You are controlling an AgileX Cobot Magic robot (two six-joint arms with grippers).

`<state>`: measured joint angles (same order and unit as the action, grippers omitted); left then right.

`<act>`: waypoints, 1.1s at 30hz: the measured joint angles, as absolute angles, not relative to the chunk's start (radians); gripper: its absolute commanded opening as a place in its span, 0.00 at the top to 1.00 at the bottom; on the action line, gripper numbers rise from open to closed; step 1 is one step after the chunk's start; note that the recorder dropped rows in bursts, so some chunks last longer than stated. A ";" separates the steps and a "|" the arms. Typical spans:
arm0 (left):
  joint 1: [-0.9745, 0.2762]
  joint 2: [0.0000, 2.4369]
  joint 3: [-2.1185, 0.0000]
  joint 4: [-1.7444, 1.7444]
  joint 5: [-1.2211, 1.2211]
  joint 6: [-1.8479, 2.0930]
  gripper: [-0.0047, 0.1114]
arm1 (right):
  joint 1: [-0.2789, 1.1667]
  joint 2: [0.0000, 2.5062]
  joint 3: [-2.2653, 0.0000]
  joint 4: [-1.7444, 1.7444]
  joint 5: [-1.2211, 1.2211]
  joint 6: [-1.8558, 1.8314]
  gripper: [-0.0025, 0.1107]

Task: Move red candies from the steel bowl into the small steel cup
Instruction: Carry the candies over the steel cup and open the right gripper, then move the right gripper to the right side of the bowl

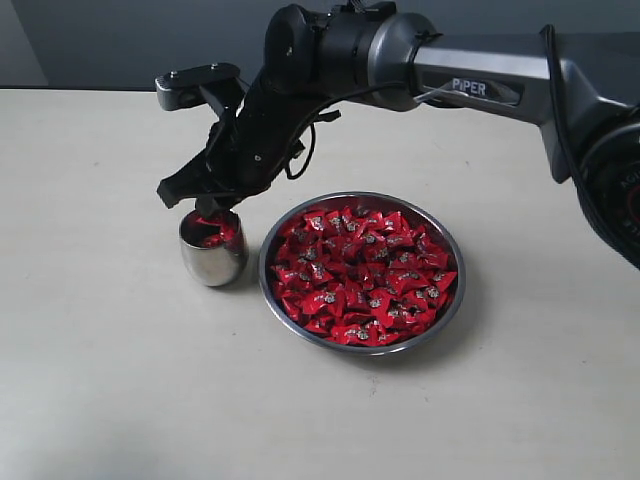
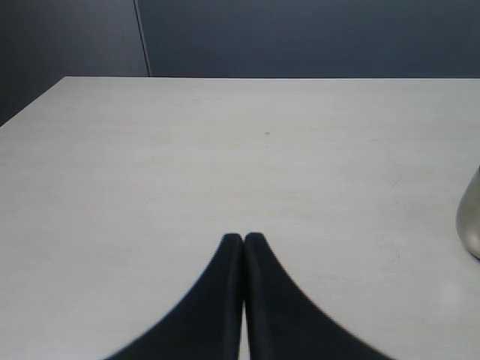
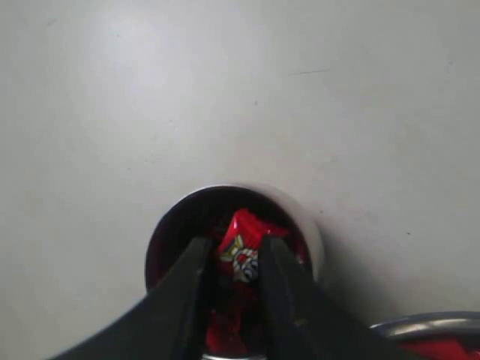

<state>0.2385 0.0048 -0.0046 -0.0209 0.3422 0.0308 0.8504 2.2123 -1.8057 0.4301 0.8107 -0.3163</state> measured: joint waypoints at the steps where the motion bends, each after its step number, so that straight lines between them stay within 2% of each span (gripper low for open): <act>1: 0.239 0.005 -0.005 -0.021 0.342 0.031 0.96 | 0.850 2.212 -1.806 0.428 0.811 -0.316 0.68; 5: 0.239 0.005 -0.005 -0.021 0.342 0.031 0.96 | 0.850 2.212 -1.806 0.428 0.811 -0.316 0.63; 16: 0.239 0.005 -0.005 -0.021 0.342 0.031 0.96 | 0.850 2.212 -1.824 0.418 0.835 -0.316 0.63; 23: 0.239 0.005 -0.005 -0.021 0.342 0.031 0.96 | 0.846 2.166 -1.868 0.120 0.936 -0.270 0.63; 26: 0.239 0.005 -0.005 -0.021 0.342 0.031 0.96 | 0.797 2.162 -1.868 0.020 1.049 -0.236 0.63; 33: 0.239 0.005 -0.005 -0.021 0.342 0.031 0.96 | 0.697 2.162 -1.868 0.025 1.201 -0.225 0.63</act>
